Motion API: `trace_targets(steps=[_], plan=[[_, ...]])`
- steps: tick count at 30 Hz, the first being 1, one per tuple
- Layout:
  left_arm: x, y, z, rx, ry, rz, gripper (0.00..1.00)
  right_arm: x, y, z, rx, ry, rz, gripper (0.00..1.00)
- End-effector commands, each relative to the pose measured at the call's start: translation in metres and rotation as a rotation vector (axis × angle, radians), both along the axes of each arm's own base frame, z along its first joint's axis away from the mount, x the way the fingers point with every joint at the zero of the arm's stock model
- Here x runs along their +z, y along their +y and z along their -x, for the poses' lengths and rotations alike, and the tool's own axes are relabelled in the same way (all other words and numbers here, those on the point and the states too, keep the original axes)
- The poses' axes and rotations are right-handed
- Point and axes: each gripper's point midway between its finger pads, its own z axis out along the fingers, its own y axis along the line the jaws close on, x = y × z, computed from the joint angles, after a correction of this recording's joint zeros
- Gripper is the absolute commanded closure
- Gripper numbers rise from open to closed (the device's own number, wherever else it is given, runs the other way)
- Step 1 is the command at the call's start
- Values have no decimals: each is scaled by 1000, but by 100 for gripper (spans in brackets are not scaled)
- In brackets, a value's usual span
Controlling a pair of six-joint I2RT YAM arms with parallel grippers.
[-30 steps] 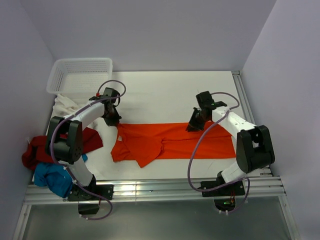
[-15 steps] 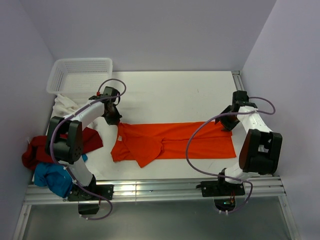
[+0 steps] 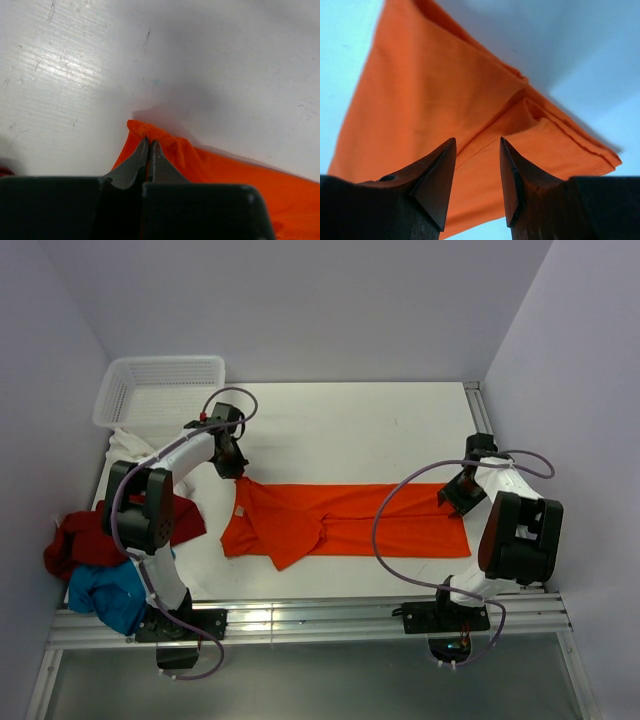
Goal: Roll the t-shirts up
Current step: Fold the tshirt
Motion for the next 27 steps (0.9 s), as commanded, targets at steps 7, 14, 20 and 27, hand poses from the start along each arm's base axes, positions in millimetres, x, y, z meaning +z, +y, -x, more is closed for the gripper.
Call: trace_targets(steps=[7,14,20,27], plan=[[10,-6,-36,-24,-52,0,100,-28,-23,23,-81,162,118,61],[6,-11,-58,-27,-59,7,100,-34,-23,32,-90,198,120,71],[1,-17,-86,-49,-75,-3,99,-40,-6,50,-79,229,62,78],[-2,-31,-127,-69,-115,20,100,-42,43,70,7,244,-9,78]])
